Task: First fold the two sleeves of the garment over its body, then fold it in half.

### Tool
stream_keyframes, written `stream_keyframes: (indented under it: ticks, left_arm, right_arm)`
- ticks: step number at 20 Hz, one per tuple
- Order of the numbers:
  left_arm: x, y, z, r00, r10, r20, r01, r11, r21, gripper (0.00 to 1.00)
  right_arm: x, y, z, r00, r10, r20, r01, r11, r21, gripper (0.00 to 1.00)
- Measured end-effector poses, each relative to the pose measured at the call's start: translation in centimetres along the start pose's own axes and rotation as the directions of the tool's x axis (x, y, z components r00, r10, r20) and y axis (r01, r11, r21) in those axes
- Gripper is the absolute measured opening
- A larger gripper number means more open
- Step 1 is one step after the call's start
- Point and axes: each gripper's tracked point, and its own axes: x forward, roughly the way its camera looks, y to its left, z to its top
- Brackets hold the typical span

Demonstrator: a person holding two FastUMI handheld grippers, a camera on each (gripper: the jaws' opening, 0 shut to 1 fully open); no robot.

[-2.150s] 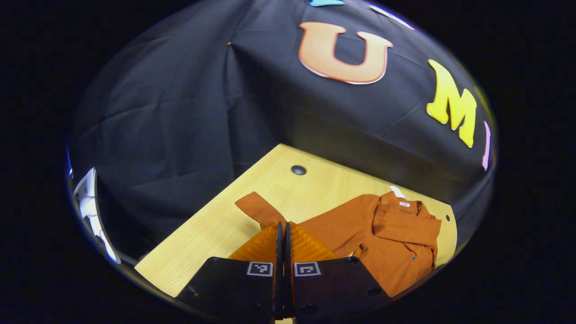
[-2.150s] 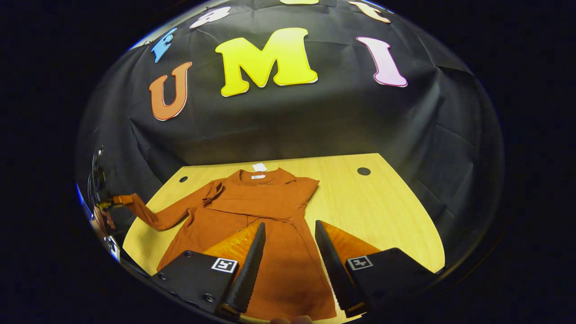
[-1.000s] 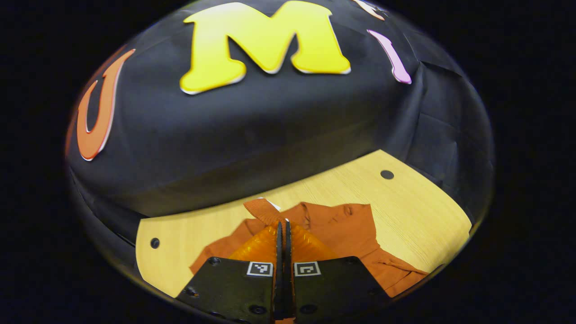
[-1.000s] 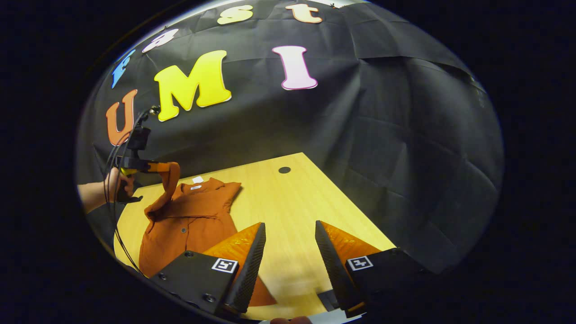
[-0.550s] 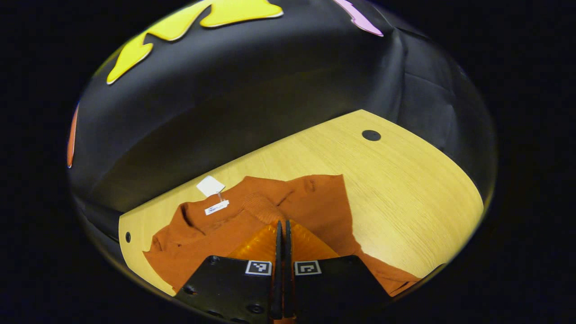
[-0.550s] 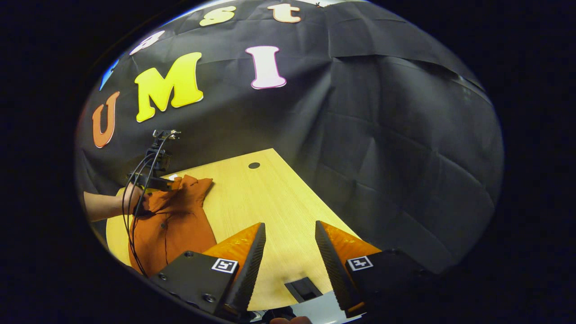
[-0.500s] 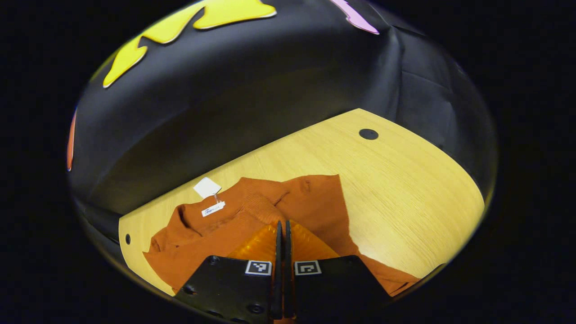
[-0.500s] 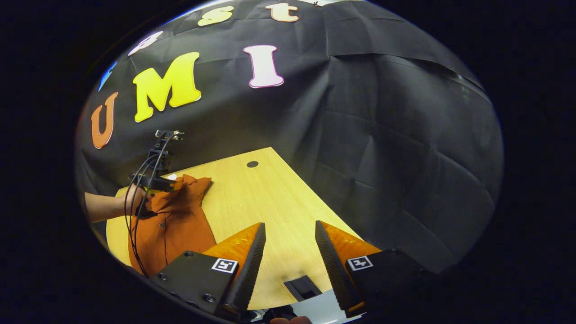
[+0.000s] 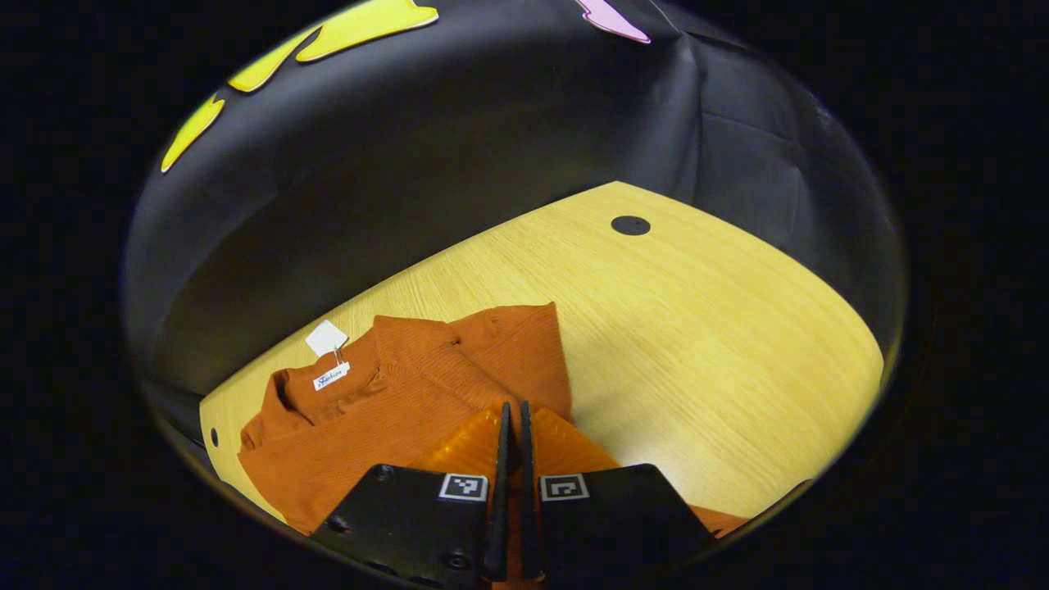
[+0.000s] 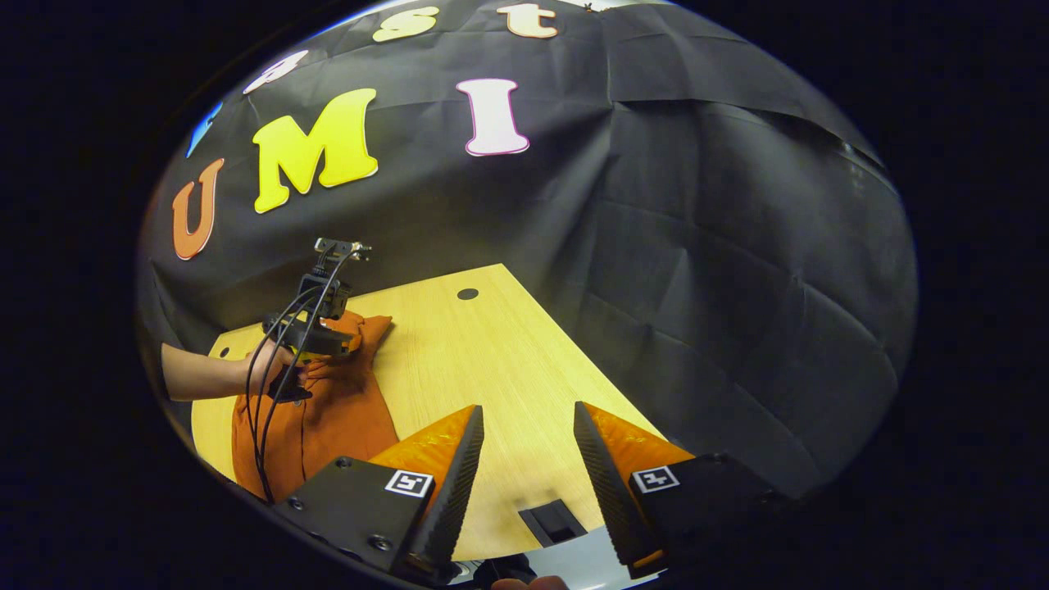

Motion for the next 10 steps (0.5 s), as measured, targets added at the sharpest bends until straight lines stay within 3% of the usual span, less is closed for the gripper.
stream_keyframes:
  ticks: [4, 7, 10]
  left_arm:
    - [-0.9, -2.2, -0.3, 0.999, -0.049, -0.009, 0.049, 0.999, 0.003, 0.19]
    - [-2.4, -2.5, 0.7, 0.998, -0.047, 0.039, 0.047, 0.999, -0.006, 0.92]
    - [-5.5, -0.7, 2.1, 0.994, 0.007, 0.107, 0.001, 0.997, -0.072, 0.98]
  right_arm:
    - [0.4, 1.7, 0.8, 0.999, 0.037, 0.014, -0.037, 0.999, -0.020, 0.73]
    - [0.4, 2.6, 1.0, 0.998, 0.062, 0.026, -0.061, 0.997, -0.037, 0.73]
    - [0.9, 3.7, 1.4, 0.996, 0.086, 0.034, -0.084, 0.995, -0.049, 0.73]
